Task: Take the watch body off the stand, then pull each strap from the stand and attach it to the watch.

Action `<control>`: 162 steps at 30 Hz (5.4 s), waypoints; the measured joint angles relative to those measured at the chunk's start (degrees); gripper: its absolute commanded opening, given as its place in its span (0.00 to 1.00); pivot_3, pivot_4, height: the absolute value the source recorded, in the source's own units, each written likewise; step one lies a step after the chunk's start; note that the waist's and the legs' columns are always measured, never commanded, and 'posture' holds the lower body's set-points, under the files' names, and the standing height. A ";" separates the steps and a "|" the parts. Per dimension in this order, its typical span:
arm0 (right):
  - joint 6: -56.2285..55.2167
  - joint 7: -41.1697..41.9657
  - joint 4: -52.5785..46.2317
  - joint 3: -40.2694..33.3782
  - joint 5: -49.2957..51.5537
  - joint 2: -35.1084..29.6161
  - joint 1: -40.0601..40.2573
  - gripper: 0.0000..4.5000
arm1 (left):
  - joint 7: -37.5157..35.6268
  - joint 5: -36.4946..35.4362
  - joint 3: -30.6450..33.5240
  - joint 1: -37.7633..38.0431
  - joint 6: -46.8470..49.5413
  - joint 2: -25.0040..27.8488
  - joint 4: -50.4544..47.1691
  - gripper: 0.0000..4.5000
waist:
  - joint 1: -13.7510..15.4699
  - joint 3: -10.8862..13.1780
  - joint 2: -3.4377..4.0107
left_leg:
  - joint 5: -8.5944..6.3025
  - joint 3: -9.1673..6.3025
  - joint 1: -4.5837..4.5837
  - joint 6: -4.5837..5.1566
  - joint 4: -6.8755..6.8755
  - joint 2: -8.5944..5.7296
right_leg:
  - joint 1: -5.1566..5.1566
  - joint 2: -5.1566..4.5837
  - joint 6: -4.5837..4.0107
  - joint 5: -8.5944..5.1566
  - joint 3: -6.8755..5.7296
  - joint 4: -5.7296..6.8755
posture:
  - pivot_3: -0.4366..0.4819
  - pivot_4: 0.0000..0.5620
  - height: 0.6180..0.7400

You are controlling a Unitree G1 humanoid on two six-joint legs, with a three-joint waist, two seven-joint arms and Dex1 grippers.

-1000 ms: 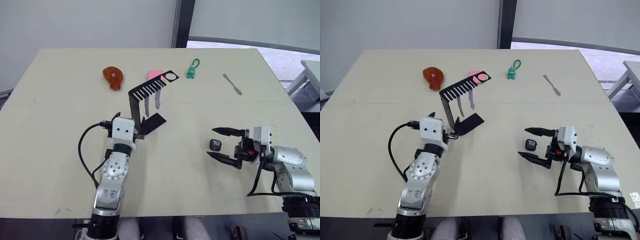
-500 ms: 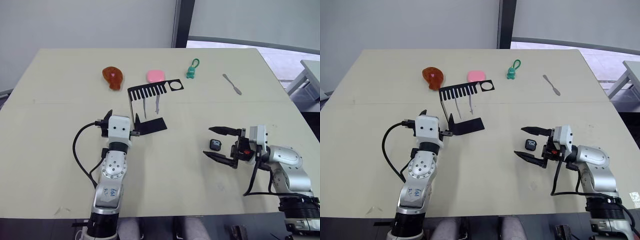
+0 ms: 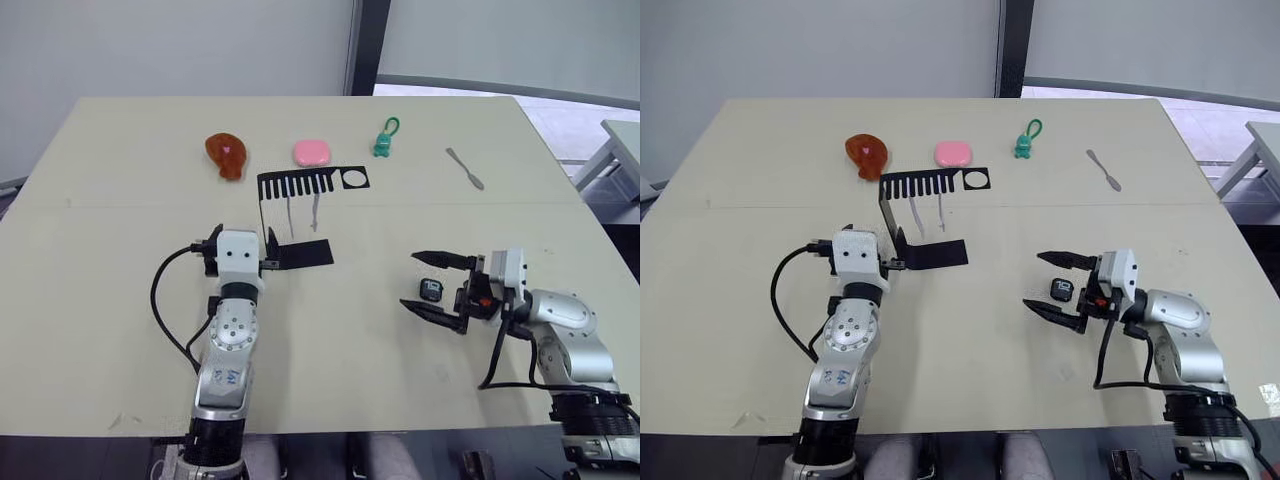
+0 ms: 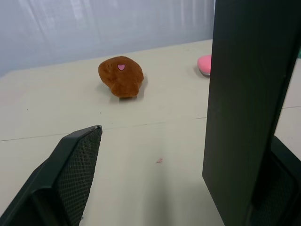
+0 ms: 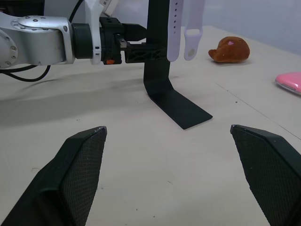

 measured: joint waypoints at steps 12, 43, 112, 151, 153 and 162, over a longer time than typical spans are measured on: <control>0.34 -1.01 -1.88 0.27 -0.01 0.00 0.38 0.99 | 0.19 -0.35 -0.10 -1.19 -1.67 -0.37 2.16 1.00 | 0.40 0.00 0.00 | 0.00 0.01 0.00 0.00 0.01 0.00 | -0.02 0.00 0.00 0.00 0.00 0.01 | 0.48 0.27 1.00; 14.30 -34.18 -21.07 6.32 -7.79 16.86 5.78 1.00 | -1.62 -0.72 -1.04 -4.39 -4.05 -0.97 5.95 0.01 | 0.99 -0.03 -0.05 | 0.08 0.06 -0.17 -0.14 -0.02 0.02 | -0.37 0.00 0.00 0.00 0.04 0.24 | 0.48 0.27 1.00; 11.96 -52.87 -10.39 18.68 -21.17 32.56 -10.57 0.00 | -1.49 -1.20 -1.79 -4.52 -0.41 -1.08 3.75 0.00 | 0.79 -0.04 -0.07 | 0.10 0.07 -0.28 -0.10 -0.17 0.00 | -0.47 -0.01 0.00 0.00 0.00 0.15 | 0.48 0.27 1.00; 11.96 -24.26 -16.22 8.85 -2.37 6.32 -1.19 0.00 | -28.41 -23.84 4.12 18.02 0.68 10.65 -17.71 1.00 | 0.41 0.00 -0.08 | 0.07 0.03 -0.22 -0.09 -0.28 0.06 | -0.42 -0.02 -0.07 -0.03 -0.01 0.06 | 0.48 0.27 1.00; 15.25 -22.43 -16.76 8.19 1.03 5.27 -1.02 0.00 | -34.18 -29.24 8.02 19.74 -0.51 14.93 -17.80 1.00 | 0.24 0.01 -0.08 | 0.06 0.00 -0.22 -0.08 -0.28 0.06 | -0.42 -0.02 -0.10 -0.04 -0.03 0.07 | 0.48 0.27 1.00; 31.78 -18.31 -21.81 6.42 16.74 2.46 -3.99 0.00 | -56.41 -64.80 24.76 15.25 15.15 38.75 -13.79 1.00 | -0.43 0.05 -0.03 | -0.01 -0.09 -0.24 -0.03 -0.30 0.04 | -0.38 -0.08 -0.14 -0.06 -0.06 0.02 | 0.48 0.27 1.00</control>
